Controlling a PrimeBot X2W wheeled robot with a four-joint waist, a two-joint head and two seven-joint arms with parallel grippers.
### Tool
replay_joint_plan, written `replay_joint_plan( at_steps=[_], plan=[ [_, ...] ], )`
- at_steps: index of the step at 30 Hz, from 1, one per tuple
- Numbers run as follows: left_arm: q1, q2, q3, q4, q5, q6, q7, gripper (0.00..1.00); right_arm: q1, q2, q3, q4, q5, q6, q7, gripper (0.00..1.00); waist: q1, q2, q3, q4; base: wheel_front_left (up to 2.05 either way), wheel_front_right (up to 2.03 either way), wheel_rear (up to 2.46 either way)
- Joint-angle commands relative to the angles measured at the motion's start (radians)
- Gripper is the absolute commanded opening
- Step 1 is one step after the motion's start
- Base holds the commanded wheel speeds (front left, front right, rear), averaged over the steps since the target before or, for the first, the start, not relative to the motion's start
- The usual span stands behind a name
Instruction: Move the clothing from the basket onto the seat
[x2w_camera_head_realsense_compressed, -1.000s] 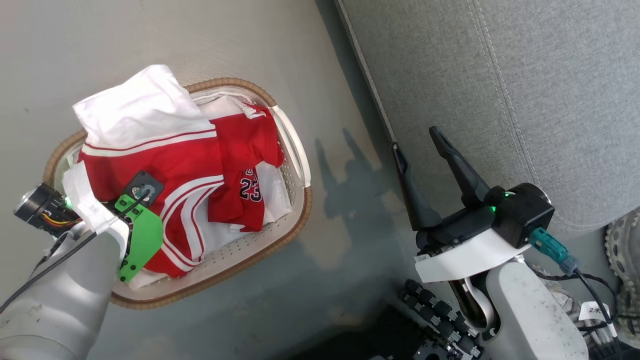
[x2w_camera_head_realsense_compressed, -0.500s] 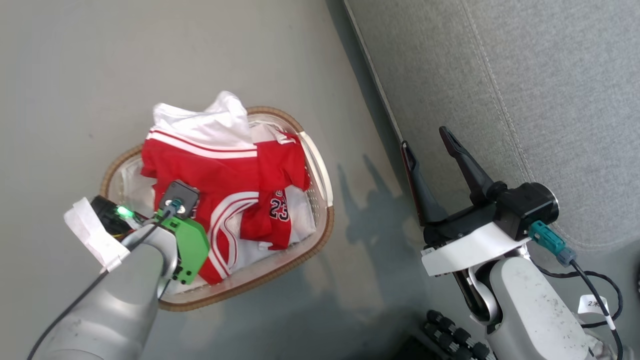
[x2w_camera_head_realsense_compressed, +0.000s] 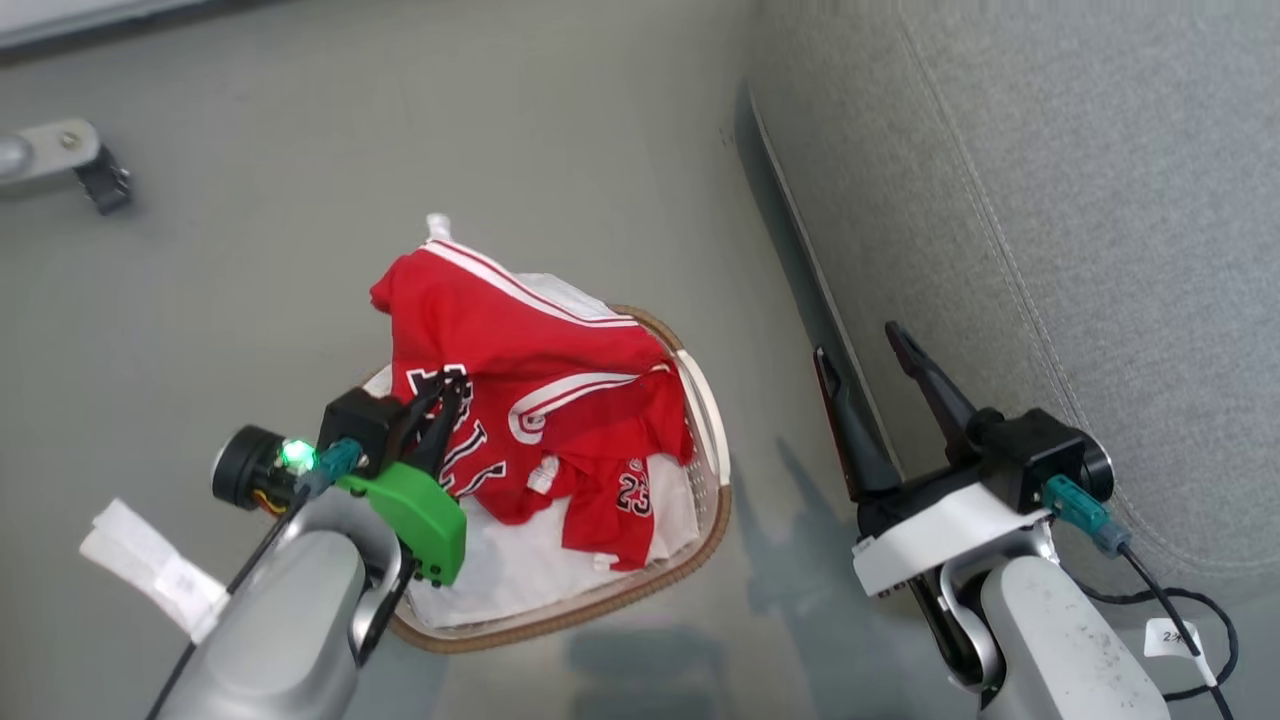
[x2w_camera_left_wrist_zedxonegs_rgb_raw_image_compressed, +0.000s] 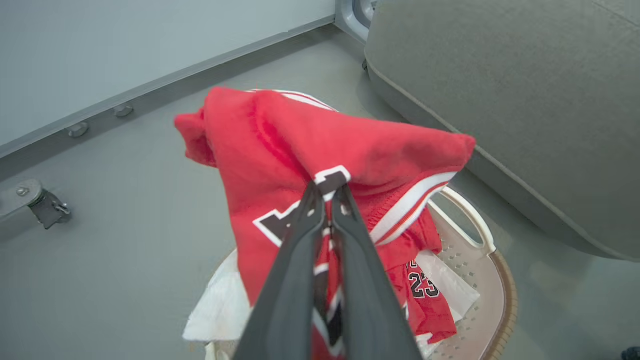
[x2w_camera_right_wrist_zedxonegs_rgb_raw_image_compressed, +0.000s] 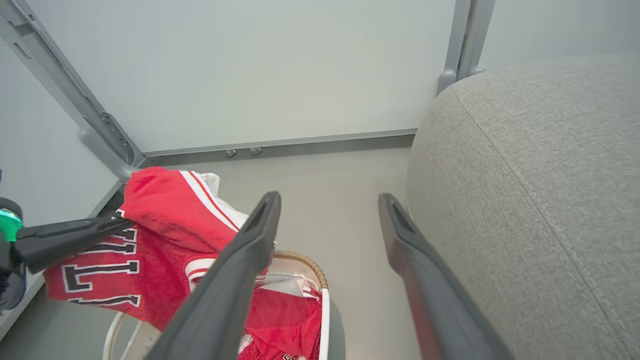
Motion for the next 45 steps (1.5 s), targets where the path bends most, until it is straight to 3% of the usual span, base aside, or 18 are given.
replay_joint_plan(
  at_steps=[1, 10, 27, 37, 45],
  plan=[
    [0.040, 0.003, 0.017, -0.039, -0.007, -0.002, -0.001, 0.00, 0.018, -0.005, 0.002, 0.008, -0.007, -0.001, -0.004, 1.00, 0.0001, 0.0000, -0.100, 0.067, 0.00, 0.00, 0.00],
    [0.160, 0.004, 0.080, -0.256, -0.052, -0.003, -0.002, 0.00, 0.091, -0.005, 0.000, 0.035, -0.009, -0.001, -0.004, 1.00, 0.0001, 0.0000, -0.228, 0.108, 0.00, 0.00, 0.00],
    [0.240, -0.041, 0.107, -0.421, -0.105, -0.003, -0.002, 0.00, 0.195, -0.005, 0.038, 0.055, -0.001, -0.001, -0.004, 1.00, 0.0001, 0.0000, -0.402, 0.124, 0.00, 0.00, 0.00],
    [0.214, -0.058, 0.054, -0.458, -0.118, -0.003, -0.002, 0.00, -0.092, -0.055, 0.329, 0.125, -0.033, -0.001, -0.004, 1.00, 0.0001, 0.0000, -0.394, 0.167, 0.00, 0.00, 0.00],
    [0.198, -0.076, -0.012, -0.457, -0.140, -0.003, -0.002, 0.00, -0.263, -0.027, 0.419, 0.320, -0.038, -0.001, 0.009, 1.00, 0.0001, 0.0000, -0.388, 0.214, 0.00, 0.00, 0.00]
  ],
)
